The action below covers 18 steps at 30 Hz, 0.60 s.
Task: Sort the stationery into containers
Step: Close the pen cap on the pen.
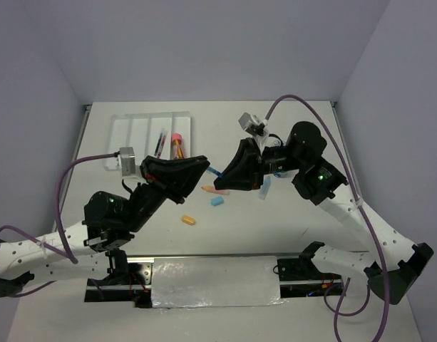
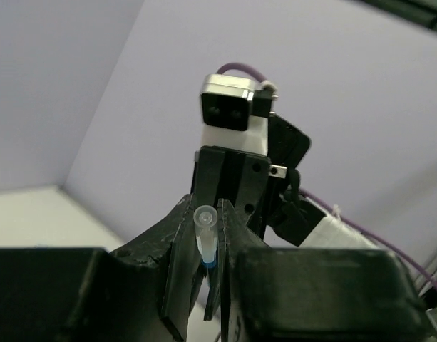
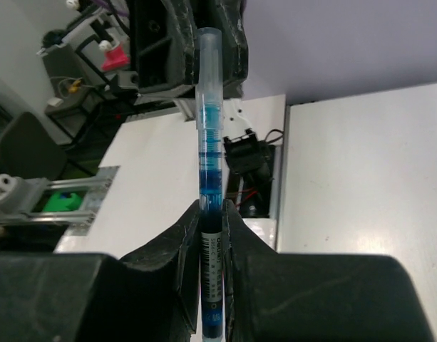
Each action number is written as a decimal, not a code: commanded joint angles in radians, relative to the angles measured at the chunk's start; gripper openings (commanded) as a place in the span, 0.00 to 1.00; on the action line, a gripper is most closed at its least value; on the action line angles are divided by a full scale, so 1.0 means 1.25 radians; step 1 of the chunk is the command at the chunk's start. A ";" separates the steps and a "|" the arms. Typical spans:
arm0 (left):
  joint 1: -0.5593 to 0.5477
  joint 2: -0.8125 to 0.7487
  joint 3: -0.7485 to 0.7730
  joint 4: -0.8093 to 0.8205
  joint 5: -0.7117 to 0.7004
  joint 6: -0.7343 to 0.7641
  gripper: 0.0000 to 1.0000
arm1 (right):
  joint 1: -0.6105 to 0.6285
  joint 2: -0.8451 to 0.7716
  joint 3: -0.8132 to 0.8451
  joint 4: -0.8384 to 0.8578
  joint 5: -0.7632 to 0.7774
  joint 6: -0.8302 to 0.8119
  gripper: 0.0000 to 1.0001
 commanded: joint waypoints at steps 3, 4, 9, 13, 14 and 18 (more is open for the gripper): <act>-0.037 0.001 0.032 -0.476 -0.116 0.036 0.00 | -0.011 -0.050 -0.207 0.376 0.075 0.013 0.20; -0.036 0.001 0.048 -0.483 -0.140 0.044 0.00 | -0.012 -0.054 -0.225 0.410 0.074 0.028 0.21; -0.027 0.014 0.106 -0.450 -0.237 0.052 0.00 | -0.012 -0.035 -0.305 0.489 0.074 0.068 0.33; 0.013 0.044 0.143 -0.455 -0.306 -0.003 0.00 | -0.014 -0.014 -0.339 0.502 0.085 0.068 0.58; 0.023 0.050 0.154 -0.482 -0.318 -0.019 0.00 | -0.014 -0.010 -0.354 0.506 0.085 0.068 0.61; 0.109 0.116 0.271 -0.626 -0.332 -0.094 0.00 | -0.026 -0.017 -0.381 0.421 0.152 0.006 0.88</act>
